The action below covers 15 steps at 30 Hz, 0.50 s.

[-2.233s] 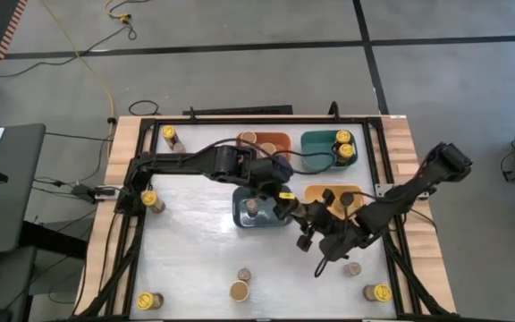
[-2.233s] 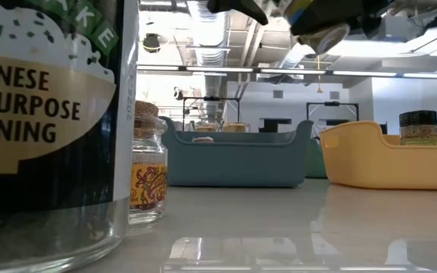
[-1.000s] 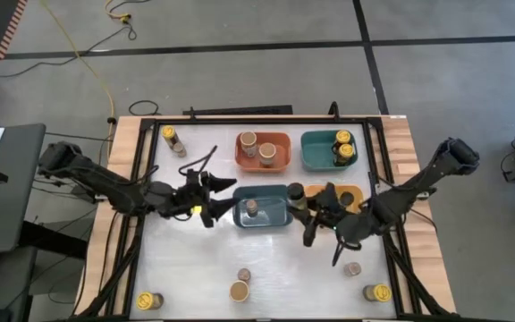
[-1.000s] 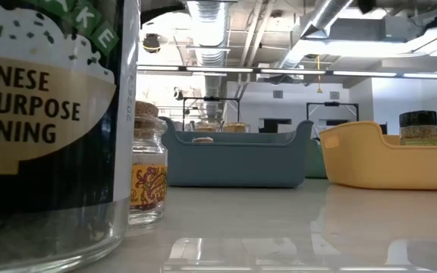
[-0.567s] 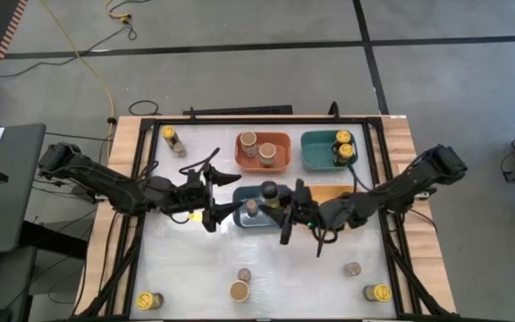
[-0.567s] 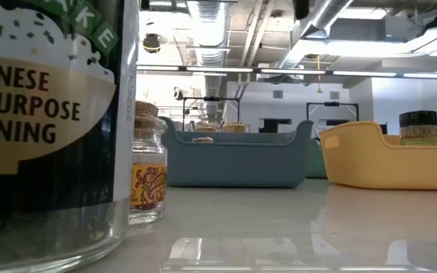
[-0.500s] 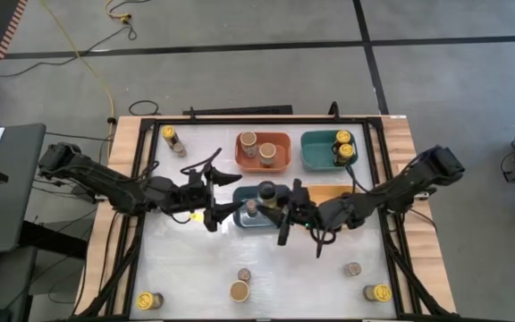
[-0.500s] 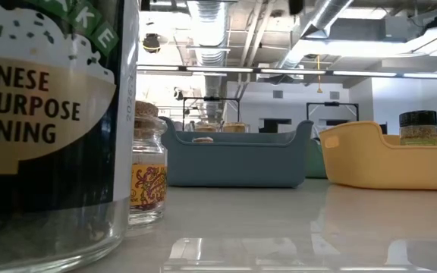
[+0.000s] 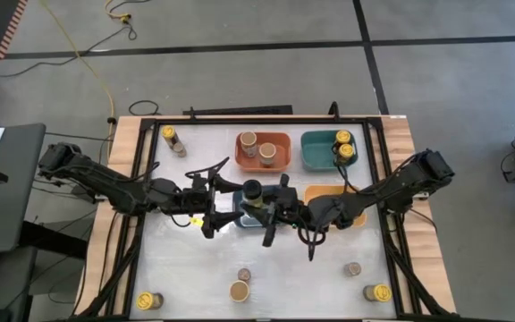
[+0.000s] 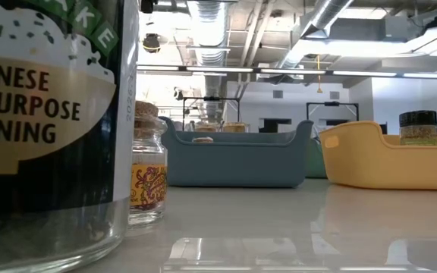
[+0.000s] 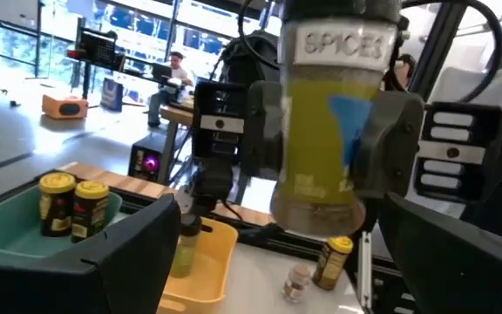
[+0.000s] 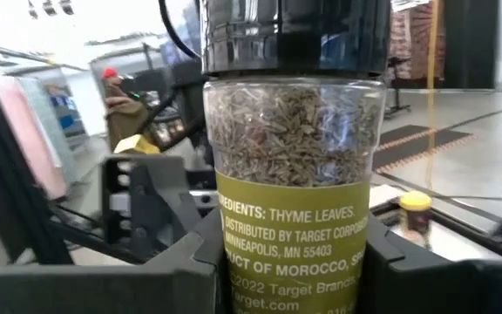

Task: Sort spices by type
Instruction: Put the black spice bottle into the yellow bin

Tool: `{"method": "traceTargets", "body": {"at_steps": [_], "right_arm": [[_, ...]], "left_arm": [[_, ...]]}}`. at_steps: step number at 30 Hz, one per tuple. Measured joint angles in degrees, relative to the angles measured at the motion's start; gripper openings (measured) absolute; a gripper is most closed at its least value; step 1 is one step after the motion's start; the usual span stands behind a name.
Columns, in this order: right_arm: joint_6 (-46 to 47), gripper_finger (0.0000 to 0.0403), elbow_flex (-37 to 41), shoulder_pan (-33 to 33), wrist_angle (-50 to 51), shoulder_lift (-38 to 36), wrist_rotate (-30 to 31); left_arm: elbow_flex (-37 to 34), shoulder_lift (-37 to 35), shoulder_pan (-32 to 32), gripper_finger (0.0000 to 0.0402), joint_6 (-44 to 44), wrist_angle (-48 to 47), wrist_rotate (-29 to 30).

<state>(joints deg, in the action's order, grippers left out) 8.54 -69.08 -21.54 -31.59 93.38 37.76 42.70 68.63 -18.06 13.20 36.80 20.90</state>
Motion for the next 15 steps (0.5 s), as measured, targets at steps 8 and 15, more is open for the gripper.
{"method": "traceTargets", "body": {"at_steps": [8,15], "right_arm": [[0.0,0.0158,-1.9,0.4,0.0,0.4,-0.8],[1.5,0.0158,-1.9,1.1,0.0,0.4,-3.5]], "left_arm": [[0.0,0.0,0.0,0.0375,0.1,0.0,-1.5],[0.0,0.0,0.0,0.0375,-0.1,0.0,-1.5]]}}
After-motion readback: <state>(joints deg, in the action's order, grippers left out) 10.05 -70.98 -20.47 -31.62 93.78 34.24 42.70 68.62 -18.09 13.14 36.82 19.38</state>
